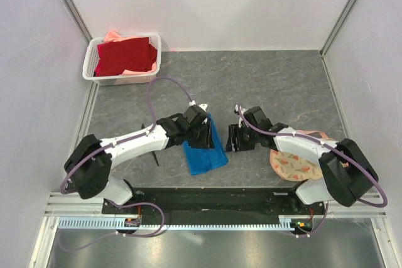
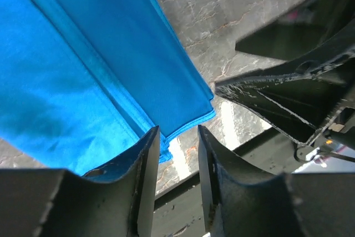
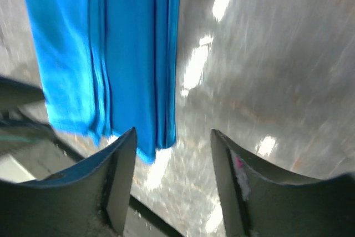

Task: Fold the napkin into a case and place the utensils inside
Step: Smooth out the 2/3-rectangle-folded napkin at the center of the board, then pick up the 2/3-rectangle-folded napkin at the center of the board.

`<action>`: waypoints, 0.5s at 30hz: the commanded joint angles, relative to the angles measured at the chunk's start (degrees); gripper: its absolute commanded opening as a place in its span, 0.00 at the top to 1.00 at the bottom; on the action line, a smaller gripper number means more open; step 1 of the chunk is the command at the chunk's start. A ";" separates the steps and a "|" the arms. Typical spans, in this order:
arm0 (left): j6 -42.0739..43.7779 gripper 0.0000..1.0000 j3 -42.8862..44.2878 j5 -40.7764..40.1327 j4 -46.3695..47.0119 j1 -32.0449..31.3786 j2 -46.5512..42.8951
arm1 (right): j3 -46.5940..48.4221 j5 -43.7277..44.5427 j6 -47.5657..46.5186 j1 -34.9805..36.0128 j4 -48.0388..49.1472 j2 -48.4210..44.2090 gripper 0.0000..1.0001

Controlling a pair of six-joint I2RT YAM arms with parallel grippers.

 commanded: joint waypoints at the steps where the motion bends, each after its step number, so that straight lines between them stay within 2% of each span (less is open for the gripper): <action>1: -3.26 0.58 -2.75 -8.28 1.87 -3.29 -5.09 | -5.34 -5.43 2.02 0.03 7.17 -4.15 0.39; 4: -4.05 0.54 -4.42 -12.41 2.92 -7.07 -7.71 | -7.55 -7.37 3.07 0.21 10.87 -3.10 0.44; 6: -4.49 0.41 -6.60 -13.99 5.37 -9.71 -9.13 | -7.81 -8.17 2.99 0.56 11.85 -1.17 0.48; 9: -5.20 0.34 -7.41 -14.79 5.74 -11.73 -8.96 | -8.34 -9.48 3.69 1.09 12.99 0.16 0.52; 13: -5.64 0.32 -6.88 -16.72 5.30 -13.84 -6.94 | -9.22 -10.80 5.27 1.27 16.32 0.25 0.56; 15: -5.29 0.32 -5.74 -19.00 4.95 -15.16 -5.54 | -9.48 -12.20 6.67 1.35 16.94 0.42 0.62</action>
